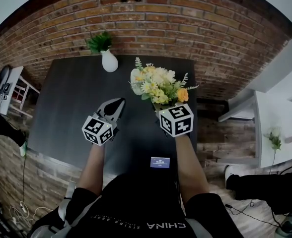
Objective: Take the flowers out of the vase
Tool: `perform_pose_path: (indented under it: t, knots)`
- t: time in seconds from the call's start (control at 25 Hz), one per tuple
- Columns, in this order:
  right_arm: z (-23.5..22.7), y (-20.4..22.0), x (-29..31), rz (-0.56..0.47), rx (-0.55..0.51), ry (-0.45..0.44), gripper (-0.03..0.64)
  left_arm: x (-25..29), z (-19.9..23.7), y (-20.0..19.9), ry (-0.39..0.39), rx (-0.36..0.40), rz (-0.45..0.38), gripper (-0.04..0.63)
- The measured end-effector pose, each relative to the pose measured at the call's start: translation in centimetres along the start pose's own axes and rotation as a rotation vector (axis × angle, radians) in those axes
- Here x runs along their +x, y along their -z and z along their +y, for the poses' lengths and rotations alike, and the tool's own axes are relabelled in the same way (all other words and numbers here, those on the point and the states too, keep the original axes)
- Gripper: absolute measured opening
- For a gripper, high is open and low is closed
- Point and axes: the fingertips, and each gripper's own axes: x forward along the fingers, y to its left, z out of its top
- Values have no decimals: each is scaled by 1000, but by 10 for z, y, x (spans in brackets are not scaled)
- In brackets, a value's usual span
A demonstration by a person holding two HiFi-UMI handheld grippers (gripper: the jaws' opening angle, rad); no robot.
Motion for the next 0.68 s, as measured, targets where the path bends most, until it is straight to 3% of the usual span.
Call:
perform_pose_path:
  t: [0.68]
  knots:
    - [0, 4, 0, 11, -3, 4, 69, 3, -1, 4, 8, 10, 26, 3]
